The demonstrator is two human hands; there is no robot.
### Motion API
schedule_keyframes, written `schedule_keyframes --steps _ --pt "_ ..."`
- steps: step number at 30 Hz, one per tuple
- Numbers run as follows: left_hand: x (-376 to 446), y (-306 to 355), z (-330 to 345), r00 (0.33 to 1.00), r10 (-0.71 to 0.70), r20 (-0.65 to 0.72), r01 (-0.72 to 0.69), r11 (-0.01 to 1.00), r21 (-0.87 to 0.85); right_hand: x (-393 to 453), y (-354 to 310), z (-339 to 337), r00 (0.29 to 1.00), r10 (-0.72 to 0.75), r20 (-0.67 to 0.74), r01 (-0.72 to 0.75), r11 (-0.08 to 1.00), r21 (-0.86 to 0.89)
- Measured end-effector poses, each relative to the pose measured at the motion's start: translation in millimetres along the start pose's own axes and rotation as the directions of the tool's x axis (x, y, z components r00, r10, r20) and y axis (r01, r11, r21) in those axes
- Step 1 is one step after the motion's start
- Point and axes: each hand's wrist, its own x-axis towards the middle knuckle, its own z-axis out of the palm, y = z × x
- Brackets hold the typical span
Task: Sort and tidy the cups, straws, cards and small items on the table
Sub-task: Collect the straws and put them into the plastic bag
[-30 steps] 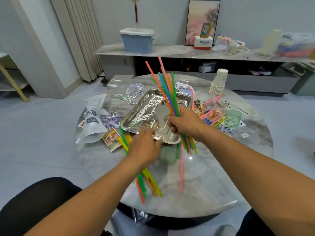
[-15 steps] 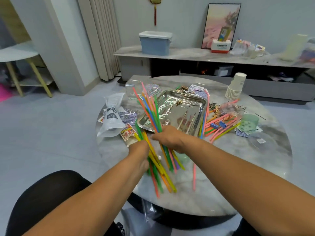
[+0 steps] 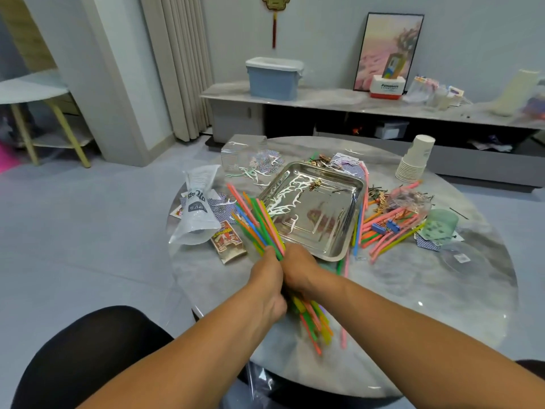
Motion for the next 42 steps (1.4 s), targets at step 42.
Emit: schedule_keyframes --steps 42 --pt "-15 60 12 0.679 0.447 0.583 -0.725 0.536 0.432 12 -2 -9 0.919 -0.278 -0.279 0.394 0.629 0.671"
